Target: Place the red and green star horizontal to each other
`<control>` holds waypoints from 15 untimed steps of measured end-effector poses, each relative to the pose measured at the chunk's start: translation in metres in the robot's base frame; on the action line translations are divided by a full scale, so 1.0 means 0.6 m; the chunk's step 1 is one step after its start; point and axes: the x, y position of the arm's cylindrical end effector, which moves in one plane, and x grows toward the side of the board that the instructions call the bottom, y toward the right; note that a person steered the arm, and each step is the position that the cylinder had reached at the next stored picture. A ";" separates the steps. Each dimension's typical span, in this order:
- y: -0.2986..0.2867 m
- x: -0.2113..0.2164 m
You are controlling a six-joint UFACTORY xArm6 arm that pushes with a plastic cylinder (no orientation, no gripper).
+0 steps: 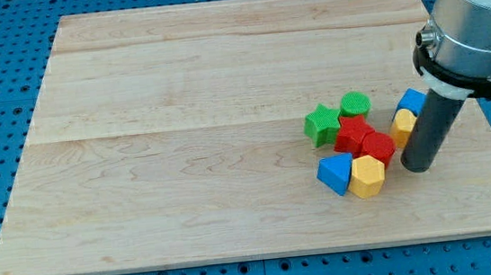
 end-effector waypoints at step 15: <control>-0.376 -0.159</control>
